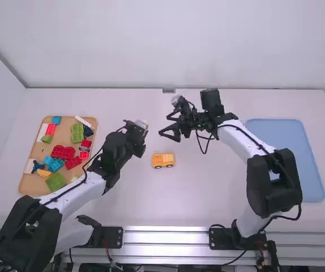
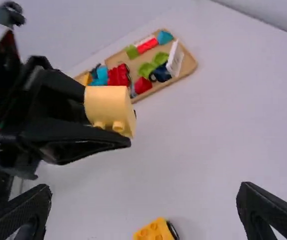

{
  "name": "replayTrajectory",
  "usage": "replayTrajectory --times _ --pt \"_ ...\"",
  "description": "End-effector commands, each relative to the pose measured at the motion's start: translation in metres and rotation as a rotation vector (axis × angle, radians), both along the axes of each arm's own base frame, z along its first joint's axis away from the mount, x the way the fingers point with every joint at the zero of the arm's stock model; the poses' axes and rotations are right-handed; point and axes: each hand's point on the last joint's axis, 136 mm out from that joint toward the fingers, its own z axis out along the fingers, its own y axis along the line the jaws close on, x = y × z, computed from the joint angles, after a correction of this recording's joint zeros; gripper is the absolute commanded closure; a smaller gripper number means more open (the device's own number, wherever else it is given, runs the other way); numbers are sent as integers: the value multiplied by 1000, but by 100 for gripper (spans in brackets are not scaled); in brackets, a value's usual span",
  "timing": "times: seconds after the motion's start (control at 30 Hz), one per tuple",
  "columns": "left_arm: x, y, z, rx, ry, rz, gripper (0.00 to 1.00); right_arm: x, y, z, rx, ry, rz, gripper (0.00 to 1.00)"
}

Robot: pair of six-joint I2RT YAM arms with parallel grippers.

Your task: Assemble lego blocks to make yellow taxi

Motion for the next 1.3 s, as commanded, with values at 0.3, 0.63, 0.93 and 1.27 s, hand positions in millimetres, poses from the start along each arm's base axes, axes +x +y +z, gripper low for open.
replayTrajectory --times 0.3,0.63,0.93,1.27 --pt "24 -46 23 55 51 -232 99 3 1 -4 3 -24 -8 14" --pt "21 -75 5 40 43 -370 98 6 4 5 113 71 -52 6" --pt "20 -82 4 46 27 -396 98 14 0 2 98 100 -109 12" --pt "23 -84 12 25 1 -389 98 8 12 -5 58 78 -102 51"
